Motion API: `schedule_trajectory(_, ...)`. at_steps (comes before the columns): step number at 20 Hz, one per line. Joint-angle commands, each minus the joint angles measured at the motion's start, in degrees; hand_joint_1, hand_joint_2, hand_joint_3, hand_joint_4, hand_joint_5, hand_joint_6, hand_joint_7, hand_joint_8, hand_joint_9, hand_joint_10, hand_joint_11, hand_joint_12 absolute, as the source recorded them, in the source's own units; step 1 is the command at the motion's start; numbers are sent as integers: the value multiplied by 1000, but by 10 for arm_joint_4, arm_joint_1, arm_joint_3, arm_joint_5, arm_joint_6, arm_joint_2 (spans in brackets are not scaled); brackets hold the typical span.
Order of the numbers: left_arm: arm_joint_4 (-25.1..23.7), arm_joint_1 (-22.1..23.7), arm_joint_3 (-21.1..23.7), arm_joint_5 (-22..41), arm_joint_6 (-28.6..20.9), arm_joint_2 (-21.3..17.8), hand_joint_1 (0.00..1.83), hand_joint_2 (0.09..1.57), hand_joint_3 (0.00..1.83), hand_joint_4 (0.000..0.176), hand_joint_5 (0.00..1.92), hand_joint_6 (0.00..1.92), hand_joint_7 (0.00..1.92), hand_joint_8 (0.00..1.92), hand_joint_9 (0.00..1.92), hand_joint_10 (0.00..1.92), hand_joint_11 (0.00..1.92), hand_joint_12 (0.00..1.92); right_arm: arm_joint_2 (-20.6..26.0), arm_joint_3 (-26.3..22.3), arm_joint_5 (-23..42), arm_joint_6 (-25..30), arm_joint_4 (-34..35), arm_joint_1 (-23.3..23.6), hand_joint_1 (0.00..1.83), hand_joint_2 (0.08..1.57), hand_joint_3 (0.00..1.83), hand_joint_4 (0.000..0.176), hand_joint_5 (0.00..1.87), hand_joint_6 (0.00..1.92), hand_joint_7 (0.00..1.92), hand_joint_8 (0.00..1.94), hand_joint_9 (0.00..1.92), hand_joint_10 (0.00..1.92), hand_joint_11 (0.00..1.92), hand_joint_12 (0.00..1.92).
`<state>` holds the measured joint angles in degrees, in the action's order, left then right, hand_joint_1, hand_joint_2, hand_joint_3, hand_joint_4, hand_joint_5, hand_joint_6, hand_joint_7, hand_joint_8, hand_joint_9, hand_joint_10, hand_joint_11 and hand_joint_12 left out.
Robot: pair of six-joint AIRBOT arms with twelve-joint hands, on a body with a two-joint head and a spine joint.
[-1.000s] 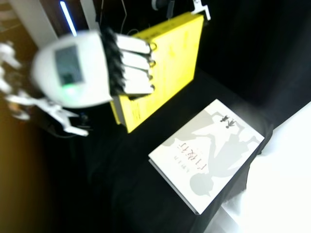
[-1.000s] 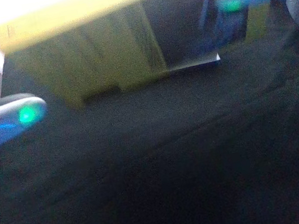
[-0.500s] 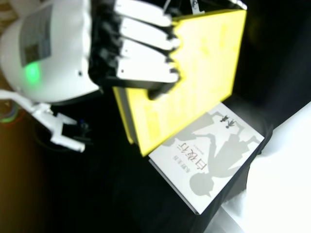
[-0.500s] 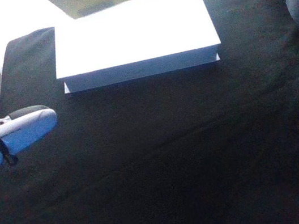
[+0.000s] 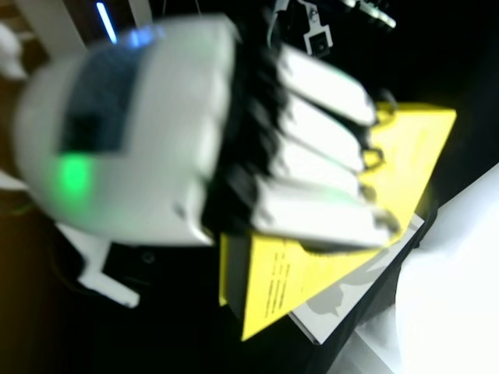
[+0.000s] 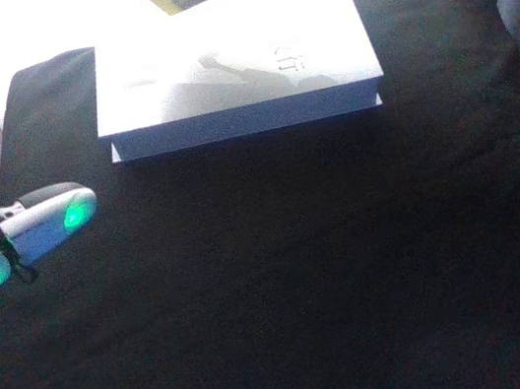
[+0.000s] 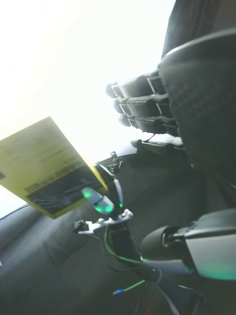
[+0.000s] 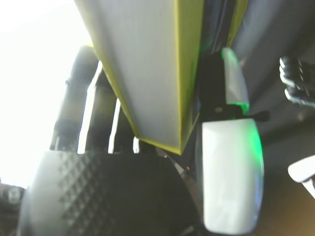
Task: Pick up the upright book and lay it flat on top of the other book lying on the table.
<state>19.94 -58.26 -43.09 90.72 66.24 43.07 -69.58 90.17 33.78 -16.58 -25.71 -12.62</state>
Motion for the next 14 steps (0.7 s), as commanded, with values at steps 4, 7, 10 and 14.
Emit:
schedule_trajectory(4, -10, 3, 1, 76, -2, -1, 546, 1011, 37, 176, 0, 0, 0, 0, 0, 0, 0, 0, -14, 14, 58, 3, 31, -32, 1378, 1129, 0, 0, 778, 1010, 1067, 884, 929, 1386, 638, 1751)
schedule_trajectory(7, -10, 2, 1, 81, -2, -2, 481, 1021, 30, 175, 0, 0, 0, 0, 0, 0, 0, 0, -20, 23, 58, 13, 44, -69, 1354, 1137, 0, 0, 779, 1030, 1048, 957, 943, 1376, 697, 1753)
schedule_trajectory(10, -10, 1, 2, 82, -2, -2, 468, 1034, 30, 176, 0, 0, 0, 0, 0, 0, 0, 0, -23, 25, 43, 21, 43, -103, 1220, 1209, 7, 0, 748, 1275, 851, 1310, 1020, 1561, 821, 1856)
schedule_trajectory(14, -6, 0, 3, 83, -2, -2, 496, 1052, 25, 176, 0, 0, 0, 0, 0, 0, 0, 0, -33, 25, 30, 23, 40, -140, 1210, 1246, 2, 0, 663, 1187, 830, 1508, 854, 1736, 662, 1921)
